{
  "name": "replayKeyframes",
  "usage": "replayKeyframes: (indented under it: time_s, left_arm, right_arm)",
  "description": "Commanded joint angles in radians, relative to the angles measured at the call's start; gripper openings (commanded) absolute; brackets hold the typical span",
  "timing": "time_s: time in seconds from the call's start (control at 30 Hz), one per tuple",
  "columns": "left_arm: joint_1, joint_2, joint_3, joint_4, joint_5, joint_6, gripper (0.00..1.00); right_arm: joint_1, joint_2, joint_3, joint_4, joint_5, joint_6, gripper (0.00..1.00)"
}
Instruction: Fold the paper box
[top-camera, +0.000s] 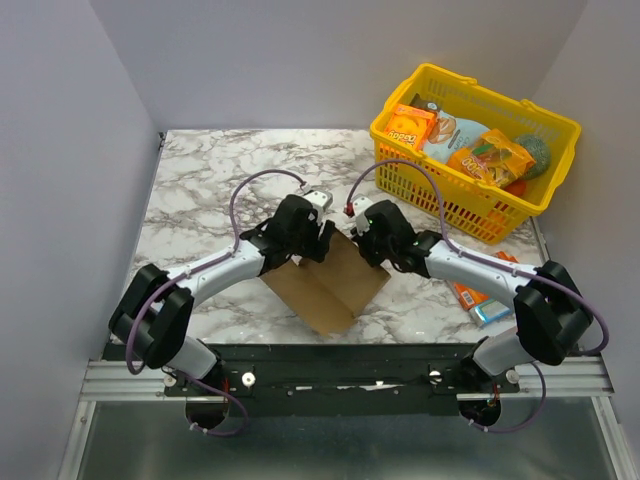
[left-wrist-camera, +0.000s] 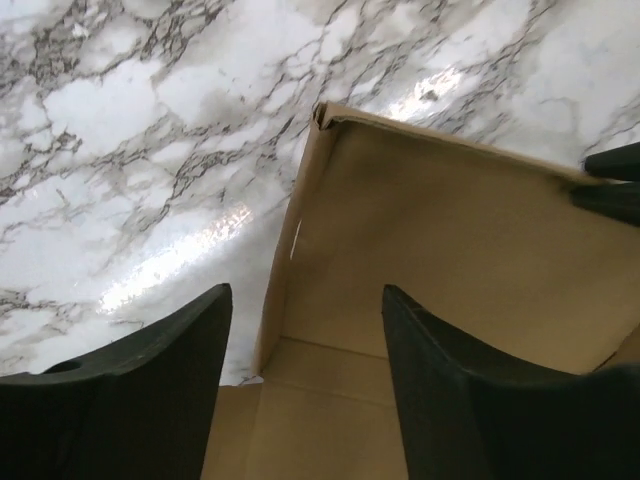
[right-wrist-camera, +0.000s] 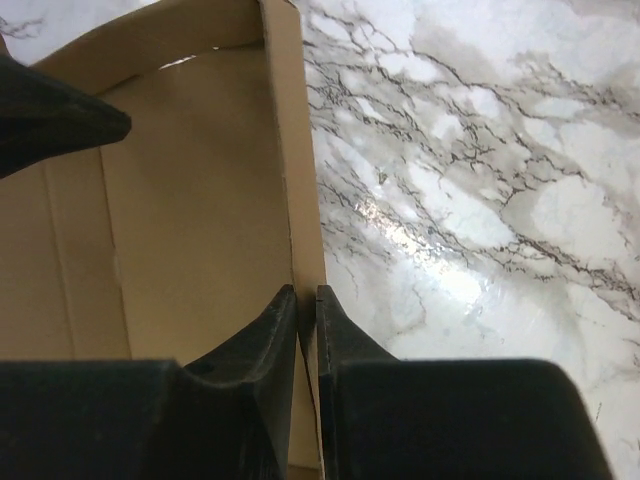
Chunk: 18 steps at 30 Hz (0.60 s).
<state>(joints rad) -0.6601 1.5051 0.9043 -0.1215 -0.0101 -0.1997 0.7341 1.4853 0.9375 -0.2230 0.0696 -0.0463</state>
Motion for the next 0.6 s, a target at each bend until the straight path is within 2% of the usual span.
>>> replayKeyframes:
  time_s: [0.0, 0.1, 0.2, 0.33, 0.37, 0.47, 0.53, 0.57]
  left_arm:
    - [0.002, -0.089, -0.007, 0.063, 0.064, -0.029, 0.81]
    - [0.002, -0.115, 0.007, 0.056, 0.067, -0.035, 0.89]
    - [0.004, -0.15, 0.024, 0.046, 0.03, -0.055, 0.91]
    - [0.025, -0.283, 0.083, 0.029, -0.149, -0.142, 0.92]
    - [0.04, -0.316, 0.099, 0.039, -0.186, -0.158, 0.96]
    - [0.079, -0.427, 0.111, 0.08, -0.162, -0.19, 0.99]
    - [0.1, -0.46, 0.119, 0.036, -0.148, -0.205, 0.99]
    - [0.111, -0.468, 0.111, 0.016, -0.142, -0.211, 0.99]
  right_arm:
    - [0.005, -0.002, -0.035, 0.034, 0.03, 0.081, 0.19]
    - [0.004, 0.009, -0.055, 0.034, 0.029, 0.144, 0.19]
    - [0.005, 0.018, -0.08, 0.04, 0.058, 0.238, 0.2]
    - [0.004, 0.023, -0.12, 0.069, 0.072, 0.411, 0.2]
    - [0.004, 0.024, -0.135, 0.08, 0.065, 0.437, 0.2]
    - [0.002, 0.033, -0.158, 0.138, 0.013, 0.545, 0.22]
    - [0.002, 0.049, -0.169, 0.175, -0.048, 0.6, 0.25]
    - [0.002, 0.058, -0.164, 0.194, -0.065, 0.612, 0.3]
